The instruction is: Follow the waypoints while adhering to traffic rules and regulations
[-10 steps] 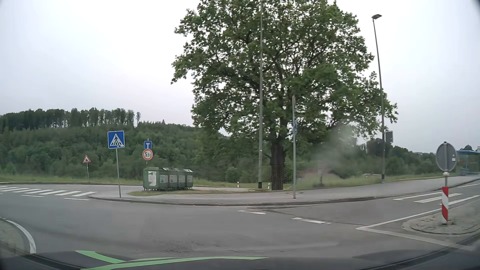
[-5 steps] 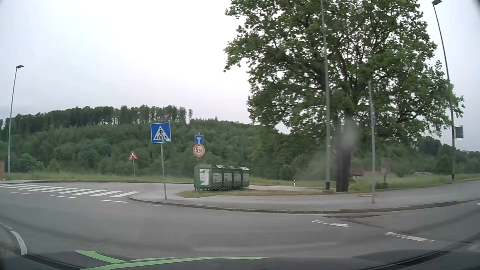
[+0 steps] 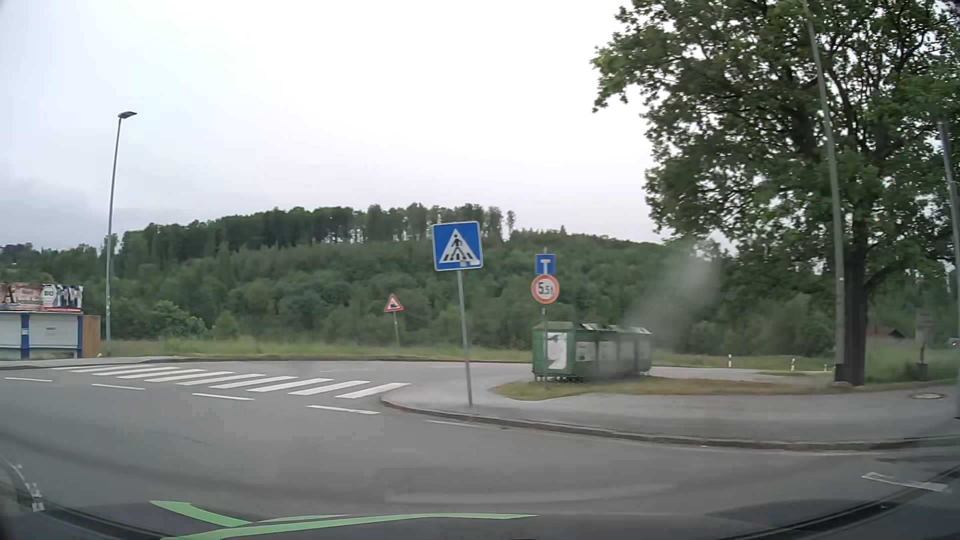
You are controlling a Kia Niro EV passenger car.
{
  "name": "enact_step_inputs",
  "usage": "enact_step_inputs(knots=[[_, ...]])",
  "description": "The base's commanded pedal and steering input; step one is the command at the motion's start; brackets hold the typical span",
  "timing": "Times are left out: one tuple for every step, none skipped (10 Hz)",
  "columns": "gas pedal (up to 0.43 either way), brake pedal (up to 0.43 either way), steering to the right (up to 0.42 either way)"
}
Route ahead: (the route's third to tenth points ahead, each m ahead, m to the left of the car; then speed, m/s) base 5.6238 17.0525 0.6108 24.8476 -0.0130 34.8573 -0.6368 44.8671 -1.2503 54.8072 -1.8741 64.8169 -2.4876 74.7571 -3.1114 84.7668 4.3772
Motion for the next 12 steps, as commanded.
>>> enact_step_inputs(knots=[[0.047, 0.0, -0.507], [0.047, 0.0, -0.513], [0.047, 0.0, -0.517], [0.047, 0.0, -0.521], [0.047, 0.0, -0.528], [0.047, 0.0, -0.533], [0.047, 0.0, -0.542], [0.047, 0.0, -0.545], [0.047, 0.0, -0.541], [0.047, 0.0, -0.536], [0.047, 0.0, -0.527], [0.047, 0.0, -0.511]])
